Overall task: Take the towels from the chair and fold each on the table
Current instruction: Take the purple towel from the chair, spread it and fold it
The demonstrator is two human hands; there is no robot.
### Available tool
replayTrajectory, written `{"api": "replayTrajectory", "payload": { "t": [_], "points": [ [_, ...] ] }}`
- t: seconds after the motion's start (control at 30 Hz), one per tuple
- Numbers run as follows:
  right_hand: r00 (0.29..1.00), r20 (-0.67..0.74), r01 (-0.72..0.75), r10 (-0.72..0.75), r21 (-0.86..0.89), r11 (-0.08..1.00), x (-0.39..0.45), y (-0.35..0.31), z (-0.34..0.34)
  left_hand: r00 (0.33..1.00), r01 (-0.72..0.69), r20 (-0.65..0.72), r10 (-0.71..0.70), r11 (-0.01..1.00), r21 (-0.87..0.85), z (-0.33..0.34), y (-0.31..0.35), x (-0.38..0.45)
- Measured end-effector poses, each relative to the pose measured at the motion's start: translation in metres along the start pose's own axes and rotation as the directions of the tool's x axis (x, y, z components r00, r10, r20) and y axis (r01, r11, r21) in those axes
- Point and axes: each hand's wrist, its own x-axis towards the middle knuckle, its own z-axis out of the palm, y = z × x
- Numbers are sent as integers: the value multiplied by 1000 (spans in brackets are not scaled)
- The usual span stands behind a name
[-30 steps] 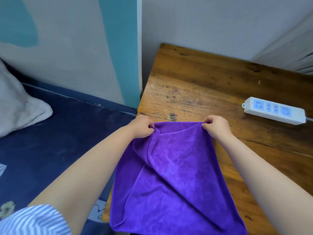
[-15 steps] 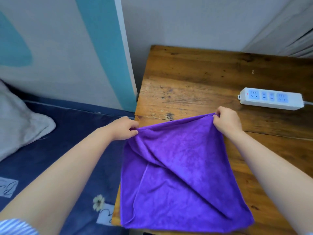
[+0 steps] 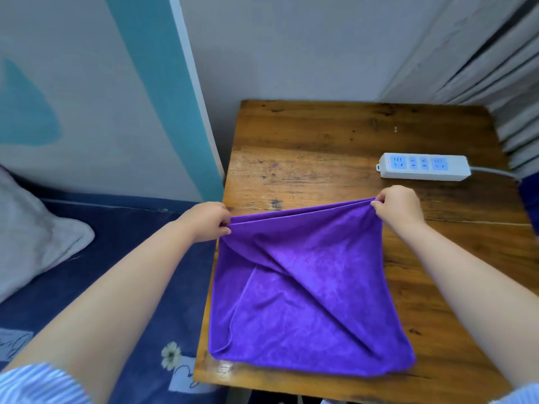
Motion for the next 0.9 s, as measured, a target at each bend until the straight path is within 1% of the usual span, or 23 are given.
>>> {"api": "replayTrajectory", "payload": {
  "t": [0.1, 0.2, 0.3, 0.4, 0.47, 0.53, 0.57, 0.63, 0.7, 0.73, 0.77, 0.83, 0.87, 0.9],
  "points": [
    [997, -14, 72, -72, -34, 997, -13, 9, -9, 999, 46, -32, -44, 998, 42, -8, 7, -9],
    [978, -13, 208, -210, -87, 974, -30, 19, -19, 993, 99, -68, -95, 994, 52, -13, 11, -18],
    [946, -9, 320, -325, -137, 937, -43, 31, -28, 978, 139, -150, -144, 989, -45, -15, 12, -29],
    [930, -52, 356, -364, -124, 926, -55, 41, -38, 940, 133, -284, -188, 970, -203, -19, 18, -43],
    [928, -101, 349, -358, -95, 932, -63, 43, -45, 903, 109, -367, -222, 947, -303, -23, 24, -53],
    [909, -203, 362, -365, -56, 931, -71, 44, -53, 871, 77, -425, -246, 923, -376, -30, 32, -63],
    [890, -250, 383, -382, -48, 922, -74, 45, -57, 858, 51, -451, -245, 916, -399, -34, 35, -67],
    [831, -322, 451, -454, -90, 888, -81, 49, -65, 833, 9, -502, -232, 913, -407, -42, 39, -77],
    [802, -336, 491, -494, -101, 865, -92, 51, -76, 825, 0, -524, -212, 927, -376, -50, 41, -88],
    [788, -352, 503, -504, -103, 858, -98, 51, -80, 824, 20, -527, -210, 939, -343, -54, 42, -94],
    [773, -375, 516, -512, -99, 851, -101, 50, -85, 829, 70, -514, -222, 952, -297, -60, 43, -97],
    [734, -417, 547, -536, -103, 831, -112, 46, -91, 852, 187, -476, -217, 976, -111, -72, 47, -106],
    [704, -452, 560, -548, -120, 820, -116, 44, -94, 857, 223, -475, -202, 975, -12, -79, 50, -111],
    [678, -477, 574, -559, -132, 808, -116, 43, -98, 855, 262, -476, -207, 964, 51, -88, 55, -117]
  ]
}}
